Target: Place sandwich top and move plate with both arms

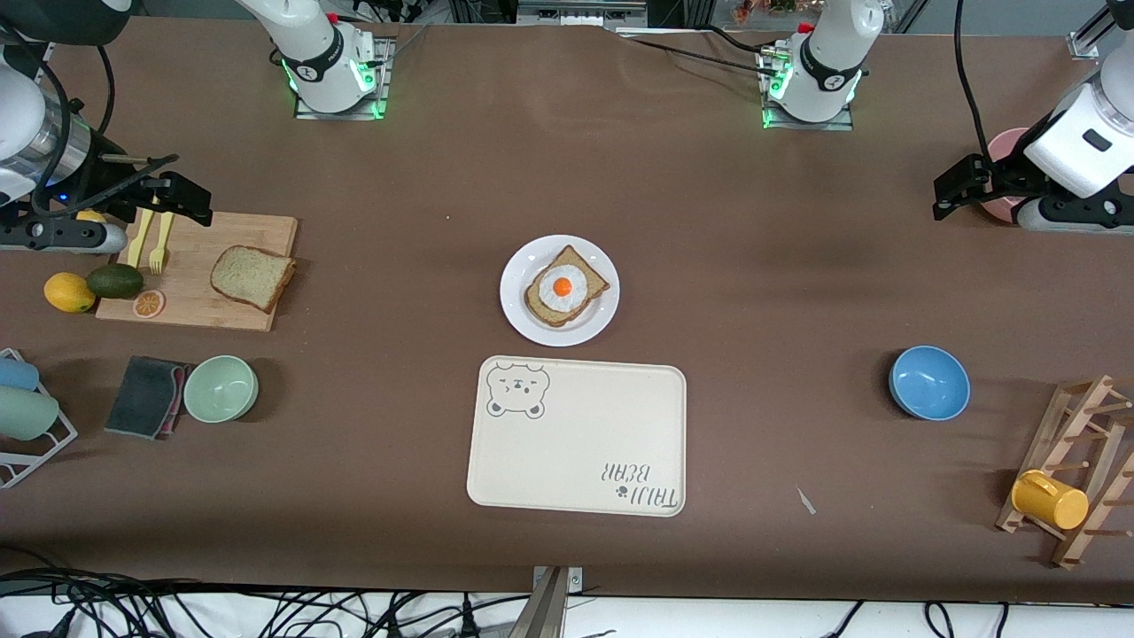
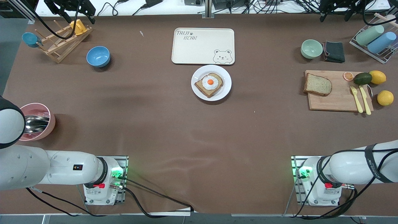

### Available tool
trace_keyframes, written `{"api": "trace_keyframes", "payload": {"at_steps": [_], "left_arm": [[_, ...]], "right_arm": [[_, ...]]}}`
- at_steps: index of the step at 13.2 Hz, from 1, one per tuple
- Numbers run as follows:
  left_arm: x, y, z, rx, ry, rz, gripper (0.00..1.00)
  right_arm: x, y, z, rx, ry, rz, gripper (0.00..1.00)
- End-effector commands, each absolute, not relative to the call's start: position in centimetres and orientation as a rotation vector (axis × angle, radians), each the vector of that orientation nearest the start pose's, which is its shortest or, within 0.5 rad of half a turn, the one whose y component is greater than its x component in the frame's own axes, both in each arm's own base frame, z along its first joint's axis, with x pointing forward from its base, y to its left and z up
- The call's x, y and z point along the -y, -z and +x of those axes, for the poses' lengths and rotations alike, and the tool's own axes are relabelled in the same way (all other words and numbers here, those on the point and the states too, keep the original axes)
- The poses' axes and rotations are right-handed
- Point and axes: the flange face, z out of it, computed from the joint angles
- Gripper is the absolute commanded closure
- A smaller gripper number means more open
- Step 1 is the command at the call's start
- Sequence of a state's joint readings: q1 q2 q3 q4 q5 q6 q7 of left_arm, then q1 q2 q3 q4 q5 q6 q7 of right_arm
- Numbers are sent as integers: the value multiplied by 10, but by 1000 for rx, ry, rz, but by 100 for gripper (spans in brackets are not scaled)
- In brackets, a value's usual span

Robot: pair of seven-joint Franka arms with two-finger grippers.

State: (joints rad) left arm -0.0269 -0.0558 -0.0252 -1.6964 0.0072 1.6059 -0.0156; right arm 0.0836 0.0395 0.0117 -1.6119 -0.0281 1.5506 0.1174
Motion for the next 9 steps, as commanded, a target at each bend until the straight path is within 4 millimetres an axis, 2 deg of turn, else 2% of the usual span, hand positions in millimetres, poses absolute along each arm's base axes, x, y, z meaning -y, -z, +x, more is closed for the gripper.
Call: {"api": "trace_keyframes", "payload": {"at_steps": [1,7,9], "left_arm": [[28,-601,535,-50,-61,-3153,0],[28,-601,535,-50,-61,-3153,0],[28,-601,535,-50,-61,-3153,0]], "right_arm": [[-49,-584,554,-37,-148,-3180,0],[-56,-591,553,-19,-133,-3180,0],[-58,-581,554,-13,-166,-3184,0]]}}
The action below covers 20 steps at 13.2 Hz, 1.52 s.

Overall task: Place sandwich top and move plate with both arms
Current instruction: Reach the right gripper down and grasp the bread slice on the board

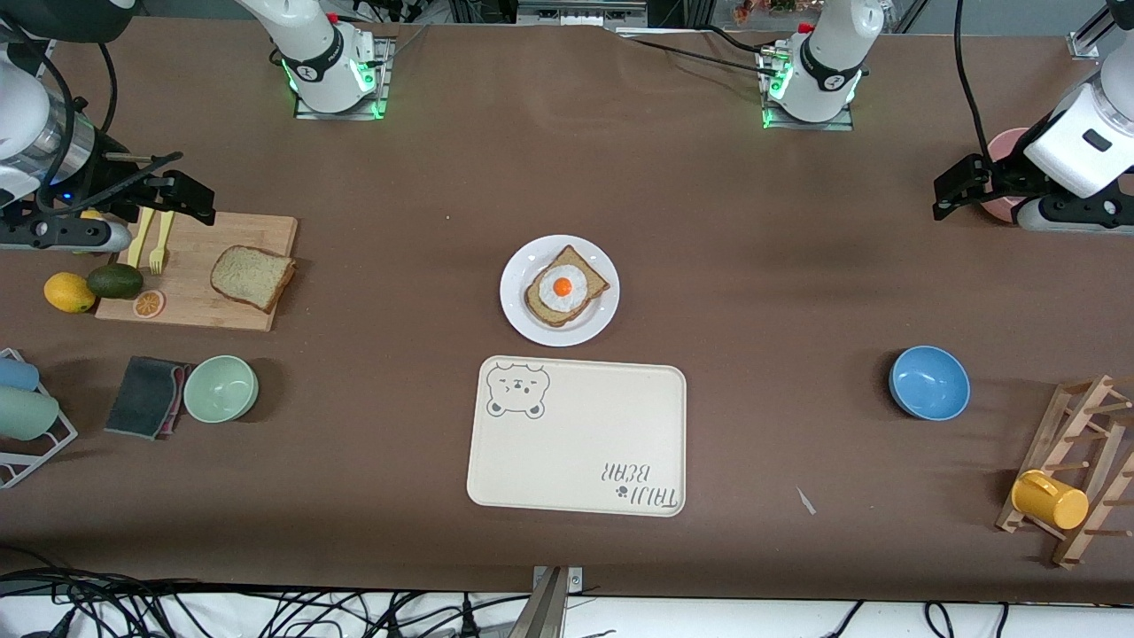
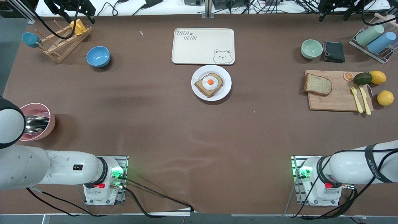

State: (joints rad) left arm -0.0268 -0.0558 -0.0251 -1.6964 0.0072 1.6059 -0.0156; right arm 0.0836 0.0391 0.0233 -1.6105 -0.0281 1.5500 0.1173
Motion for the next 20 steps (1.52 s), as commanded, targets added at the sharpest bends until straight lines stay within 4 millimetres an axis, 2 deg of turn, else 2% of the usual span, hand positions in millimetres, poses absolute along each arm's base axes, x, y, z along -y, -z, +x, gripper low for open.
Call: {"api": "trace_keyframes", "payload": {"at_steps": [1,4,5,6,7,11,14,16,20], "left_arm": [[28,-601,535,-50,-61,-3153,0],[28,-601,535,-50,-61,-3153,0],[28,-601,535,-50,-61,-3153,0],[28,-601,535,-47,-61,-3153,0],[28,-601,535,-47,-61,-3153,0],[29,-601,535,-50,-61,-3153,0],[28,-601,535,-47,-61,-3153,0],[29,-601,535,-50,-61,-3153,0],[29,-601,535,-50,-61,-3153,0]], "right_arm": [[-57,-567,553,-17,-209,-3186,0],[-54,-523,556,-9,-282,-3215,0],[-60,-507,555,25,-293,-3244,0],[-78,-484,550,71,-326,-3283,0],[-82,-459,546,4,-327,-3314,0],[-79,-369,524,84,-280,-3444,0],[-77,-305,514,-118,-187,-3570,1],[-74,-275,513,-191,-205,-3637,6],[-75,-230,514,-181,-274,-3659,17]]}}
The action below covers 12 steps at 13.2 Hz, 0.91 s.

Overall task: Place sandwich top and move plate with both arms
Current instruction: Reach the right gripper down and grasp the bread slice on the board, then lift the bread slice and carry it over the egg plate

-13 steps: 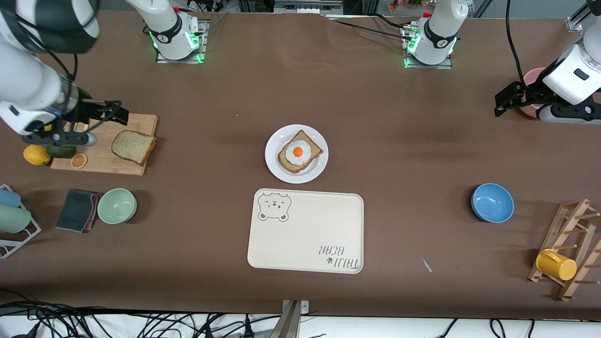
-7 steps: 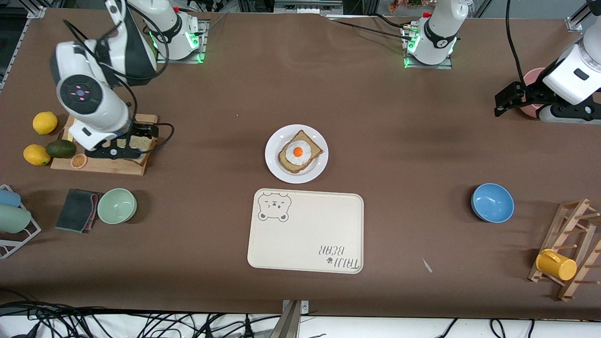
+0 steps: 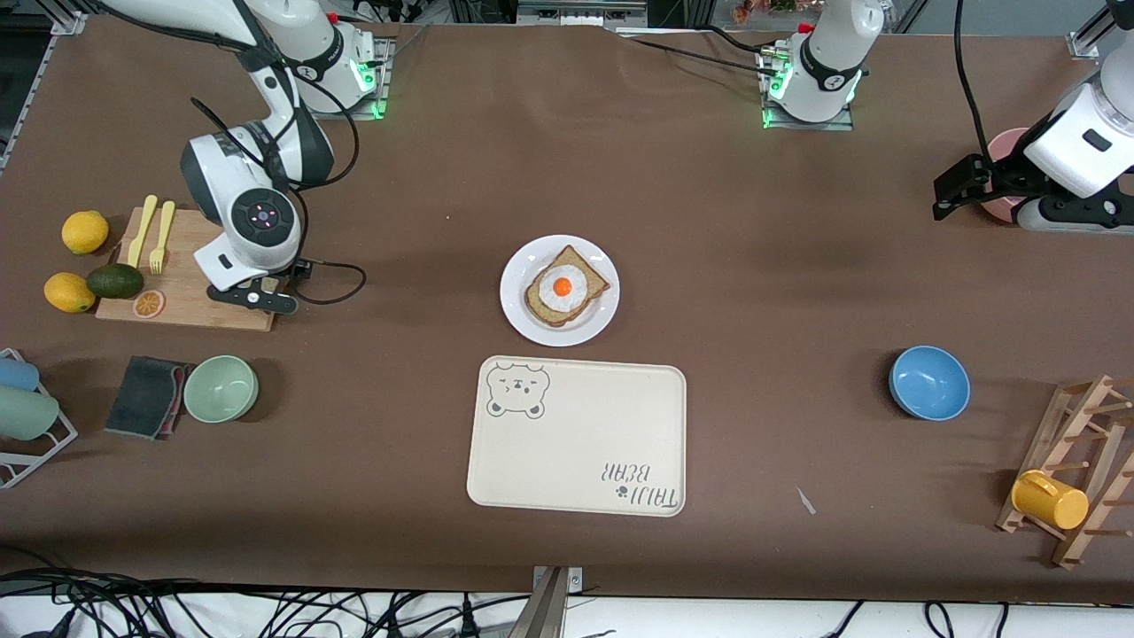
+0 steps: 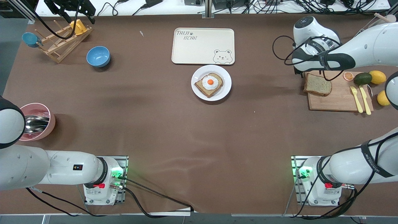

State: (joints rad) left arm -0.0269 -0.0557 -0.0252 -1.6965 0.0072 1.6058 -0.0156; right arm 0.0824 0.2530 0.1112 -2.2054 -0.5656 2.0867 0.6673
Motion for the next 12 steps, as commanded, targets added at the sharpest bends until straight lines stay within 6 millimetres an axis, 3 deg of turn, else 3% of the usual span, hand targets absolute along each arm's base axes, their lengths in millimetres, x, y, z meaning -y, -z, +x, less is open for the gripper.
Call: {"api": "trace_keyframes", "payload": {"at_steps": [1,4,7,12], "left_arm": [[29,-601,535,-50,-61,-3153,0],[29,-601,535,-50,-61,-3153,0],[29,-601,535,-50,-61,-3153,0],[29,-601,535,-50,-61,-3153,0]], "right_arm": [[-75,-219,514,102,204,2579,21],[-73,-198,511,55,227,2546,30],[-69,-179,508,76,257,2556,32],[-52,-172,510,100,275,2567,48]]}}
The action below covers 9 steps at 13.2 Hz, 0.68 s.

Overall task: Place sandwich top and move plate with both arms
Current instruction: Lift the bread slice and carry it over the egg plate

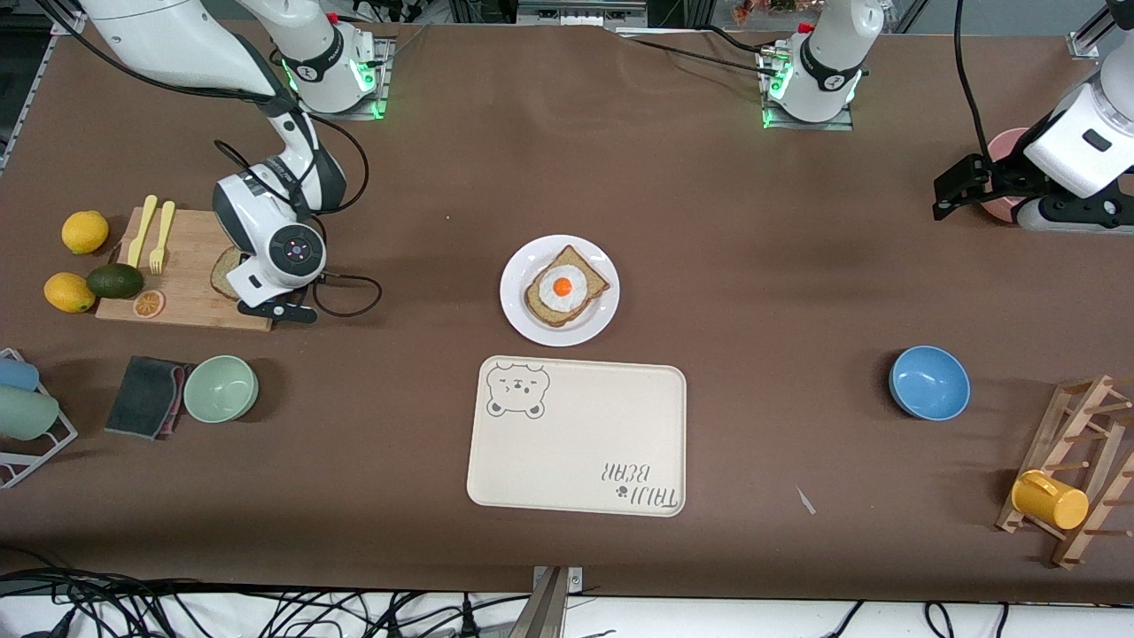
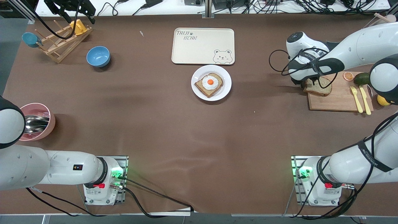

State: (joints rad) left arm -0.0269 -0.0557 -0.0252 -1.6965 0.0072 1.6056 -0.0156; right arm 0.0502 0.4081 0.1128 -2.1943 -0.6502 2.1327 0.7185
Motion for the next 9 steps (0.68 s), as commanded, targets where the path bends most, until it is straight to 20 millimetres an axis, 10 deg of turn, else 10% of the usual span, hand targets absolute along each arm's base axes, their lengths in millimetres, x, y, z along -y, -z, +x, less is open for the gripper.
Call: {"api": "trace_keyframes", "payload": {"at_steps": [1,5,9], "left_arm": [[29,-601,535,-50,-61,-3153,0],[29,-601,535,-50,-61,-3153,0],[29,-601,535,-50,-61,-3153,0]], "right_arm": [[-52,-172,510,102,273,2568,53],[-57,-169,506,94,286,2561,97],[-90,-187,500,39,294,2539,100]]}}
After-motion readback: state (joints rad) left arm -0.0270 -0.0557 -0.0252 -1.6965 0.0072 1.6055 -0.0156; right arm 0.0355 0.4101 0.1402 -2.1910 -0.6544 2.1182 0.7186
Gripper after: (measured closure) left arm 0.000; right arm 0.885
